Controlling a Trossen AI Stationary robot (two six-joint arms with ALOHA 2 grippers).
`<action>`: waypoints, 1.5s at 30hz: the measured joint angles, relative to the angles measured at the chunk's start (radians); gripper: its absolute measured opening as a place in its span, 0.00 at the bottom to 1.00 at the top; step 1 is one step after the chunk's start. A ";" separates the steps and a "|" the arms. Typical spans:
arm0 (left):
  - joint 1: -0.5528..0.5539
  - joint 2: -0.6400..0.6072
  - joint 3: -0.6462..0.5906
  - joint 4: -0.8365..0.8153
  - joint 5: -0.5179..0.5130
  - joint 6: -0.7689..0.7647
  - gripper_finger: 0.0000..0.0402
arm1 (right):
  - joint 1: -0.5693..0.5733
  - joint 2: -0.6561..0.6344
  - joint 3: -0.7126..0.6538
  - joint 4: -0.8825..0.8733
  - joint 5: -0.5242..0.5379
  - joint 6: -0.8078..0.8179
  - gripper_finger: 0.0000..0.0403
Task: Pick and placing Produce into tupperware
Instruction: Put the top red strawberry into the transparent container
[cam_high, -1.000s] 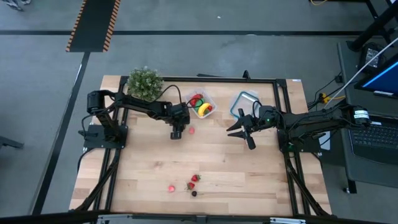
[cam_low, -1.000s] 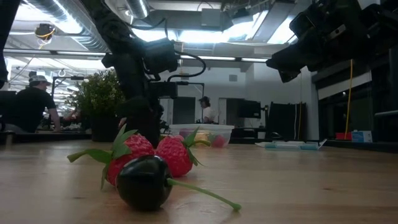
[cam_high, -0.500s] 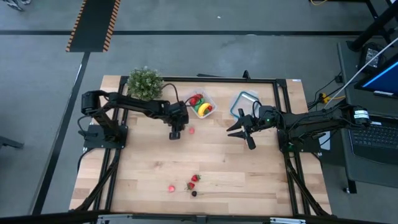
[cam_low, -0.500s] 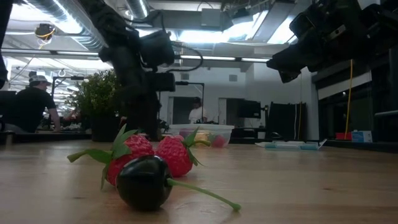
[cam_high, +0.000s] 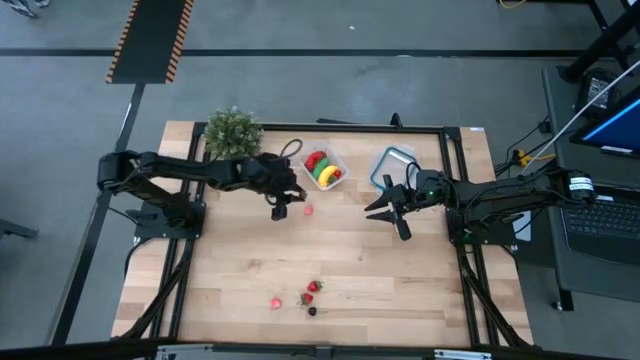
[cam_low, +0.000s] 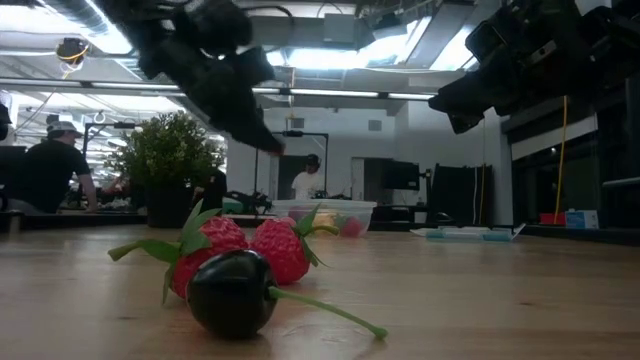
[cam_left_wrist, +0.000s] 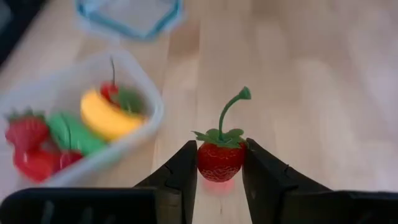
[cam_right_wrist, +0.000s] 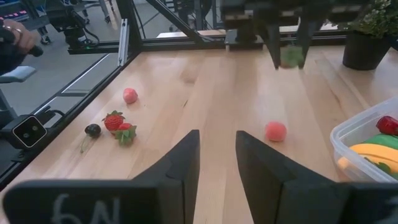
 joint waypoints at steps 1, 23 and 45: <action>0.000 -0.013 -0.024 0.056 0.008 -0.006 0.23 | 0.000 0.000 0.000 0.000 0.000 -0.001 0.26; 0.000 -0.070 -0.375 0.867 0.335 -0.110 0.23 | 0.000 0.000 0.000 0.002 0.000 -0.002 0.26; 0.000 -0.066 -0.376 0.865 0.098 -0.107 0.23 | 0.000 0.000 0.000 0.002 0.000 -0.002 0.26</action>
